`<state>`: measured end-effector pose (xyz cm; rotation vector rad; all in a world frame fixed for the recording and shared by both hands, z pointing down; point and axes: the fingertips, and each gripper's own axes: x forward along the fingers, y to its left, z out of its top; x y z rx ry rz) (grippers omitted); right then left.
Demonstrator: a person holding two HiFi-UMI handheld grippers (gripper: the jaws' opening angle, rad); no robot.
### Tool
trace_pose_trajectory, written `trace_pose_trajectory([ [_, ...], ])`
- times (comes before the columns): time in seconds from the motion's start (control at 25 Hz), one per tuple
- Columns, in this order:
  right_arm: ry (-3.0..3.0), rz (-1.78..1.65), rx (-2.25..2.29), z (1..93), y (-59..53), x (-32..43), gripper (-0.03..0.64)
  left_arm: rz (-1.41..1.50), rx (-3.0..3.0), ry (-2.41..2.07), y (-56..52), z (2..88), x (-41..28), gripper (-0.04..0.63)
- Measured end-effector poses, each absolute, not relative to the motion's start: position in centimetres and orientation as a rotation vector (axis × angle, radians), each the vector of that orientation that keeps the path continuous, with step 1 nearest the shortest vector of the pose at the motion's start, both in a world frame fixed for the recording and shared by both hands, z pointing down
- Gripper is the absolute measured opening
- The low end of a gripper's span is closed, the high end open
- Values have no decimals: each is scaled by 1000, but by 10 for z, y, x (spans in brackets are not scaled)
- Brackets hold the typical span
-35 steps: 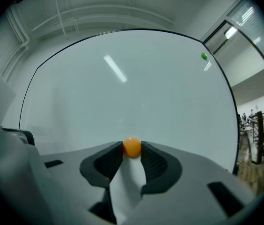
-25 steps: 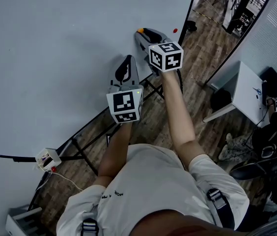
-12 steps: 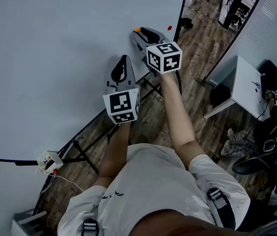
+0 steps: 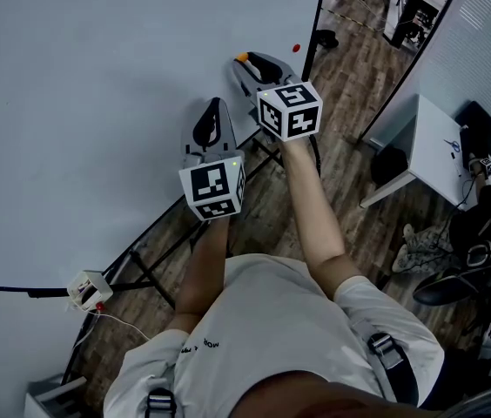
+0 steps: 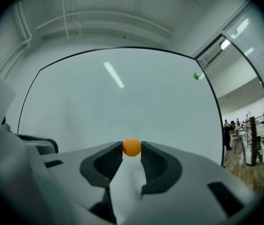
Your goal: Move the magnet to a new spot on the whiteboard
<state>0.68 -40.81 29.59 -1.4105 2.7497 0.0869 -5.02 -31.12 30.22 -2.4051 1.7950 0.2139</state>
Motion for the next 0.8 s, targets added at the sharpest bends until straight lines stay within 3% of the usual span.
trace_pose_trajectory([
  [0.8,2694,141,-1450,294,-370,14,130,206,-2417,1764,-309,304,-48,3],
])
